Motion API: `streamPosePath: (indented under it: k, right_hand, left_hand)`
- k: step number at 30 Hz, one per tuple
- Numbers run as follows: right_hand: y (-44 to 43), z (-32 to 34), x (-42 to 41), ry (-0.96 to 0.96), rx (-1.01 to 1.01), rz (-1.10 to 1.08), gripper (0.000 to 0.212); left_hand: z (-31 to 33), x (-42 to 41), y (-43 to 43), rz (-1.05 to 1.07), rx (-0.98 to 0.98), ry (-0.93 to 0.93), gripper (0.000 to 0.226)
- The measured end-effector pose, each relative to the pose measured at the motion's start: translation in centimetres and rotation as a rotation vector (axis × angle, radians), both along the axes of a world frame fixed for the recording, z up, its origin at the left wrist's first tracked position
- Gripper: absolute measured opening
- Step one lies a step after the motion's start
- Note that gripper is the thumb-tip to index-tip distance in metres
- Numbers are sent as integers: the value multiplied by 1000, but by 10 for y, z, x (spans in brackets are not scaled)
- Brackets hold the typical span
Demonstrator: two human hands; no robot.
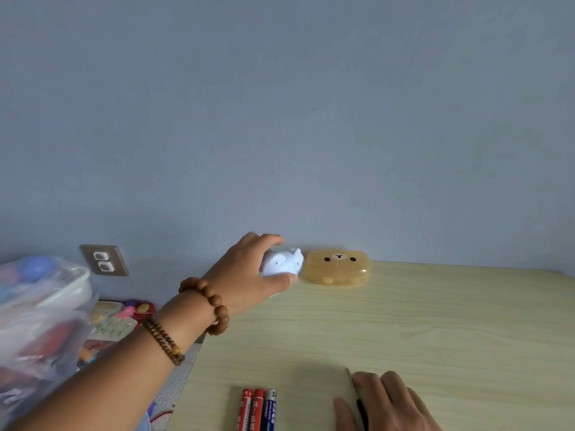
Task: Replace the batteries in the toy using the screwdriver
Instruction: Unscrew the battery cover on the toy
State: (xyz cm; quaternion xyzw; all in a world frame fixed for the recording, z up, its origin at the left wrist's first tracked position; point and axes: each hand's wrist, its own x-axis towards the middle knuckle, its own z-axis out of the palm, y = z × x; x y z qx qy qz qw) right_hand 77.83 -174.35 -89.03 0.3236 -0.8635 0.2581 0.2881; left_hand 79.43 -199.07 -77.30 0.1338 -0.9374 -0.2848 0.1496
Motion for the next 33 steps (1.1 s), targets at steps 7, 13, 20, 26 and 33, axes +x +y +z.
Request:
streamPosePath:
  k: [7,13,20,26,33]
  right_hand:
    - [11,19,13,-144,30,-57,27]
    - [32,22,13,-275,26,-26,18]
    - [59,40,12,-445,135,-100,16]
    - [69,36,17,-453,178,-178,45]
    - [87,100,26,-434,-259,30,27]
  left_hand:
    - [7,40,48,-247,648,-48,13]
    - [-17,56,66,-408,686,-200,60]
    - [-20,66,80,-437,351,-228,70]
    - [-24,64,86,-512,227,-152,64]
    - [-35,64,87,-575,168,-146,70]
